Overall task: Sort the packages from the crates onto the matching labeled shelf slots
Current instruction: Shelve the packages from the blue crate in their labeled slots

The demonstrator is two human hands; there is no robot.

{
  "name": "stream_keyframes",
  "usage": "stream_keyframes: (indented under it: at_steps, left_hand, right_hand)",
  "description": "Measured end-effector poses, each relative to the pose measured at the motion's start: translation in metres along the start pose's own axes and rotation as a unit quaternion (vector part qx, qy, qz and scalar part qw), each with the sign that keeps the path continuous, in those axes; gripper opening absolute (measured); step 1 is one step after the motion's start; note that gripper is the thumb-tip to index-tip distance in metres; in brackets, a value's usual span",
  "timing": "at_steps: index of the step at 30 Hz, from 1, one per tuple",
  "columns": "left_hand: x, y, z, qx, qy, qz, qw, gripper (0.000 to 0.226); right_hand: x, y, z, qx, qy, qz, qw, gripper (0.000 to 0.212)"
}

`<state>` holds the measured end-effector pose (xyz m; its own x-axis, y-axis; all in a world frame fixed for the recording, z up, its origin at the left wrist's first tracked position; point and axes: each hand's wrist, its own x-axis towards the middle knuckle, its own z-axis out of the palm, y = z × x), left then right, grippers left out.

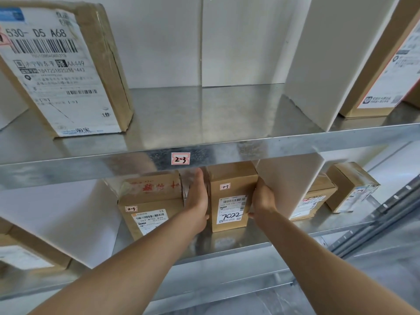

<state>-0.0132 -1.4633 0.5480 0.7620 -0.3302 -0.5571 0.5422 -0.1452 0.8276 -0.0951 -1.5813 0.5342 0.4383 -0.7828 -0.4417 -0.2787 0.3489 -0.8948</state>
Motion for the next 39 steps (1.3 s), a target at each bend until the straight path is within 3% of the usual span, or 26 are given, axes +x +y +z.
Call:
stream_keyframes:
  at_steps: [6,14,23,39]
  left_hand:
    - [-0.001,-0.003,0.003,-0.020,-0.038,-0.041,0.998,0.072]
    - [-0.008,-0.003,0.011,-0.029,-0.025,-0.024,0.999,0.066]
    - [-0.018,-0.004,0.011,-0.003,-0.014,-0.027,1.000,0.077]
    - [-0.033,-0.004,0.009,0.017,0.021,-0.034,0.999,0.058]
  right_hand:
    - [-0.002,0.007,-0.001,-0.001,-0.011,0.018,1.000,0.049]
    - [-0.002,0.011,-0.012,-0.019,0.003,0.021,1.000,0.051]
    - [0.000,0.016,-0.018,0.009,-0.016,0.031,0.999,0.045]
    - [-0.002,0.016,-0.008,-0.010,-0.058,0.041,0.997,0.050]
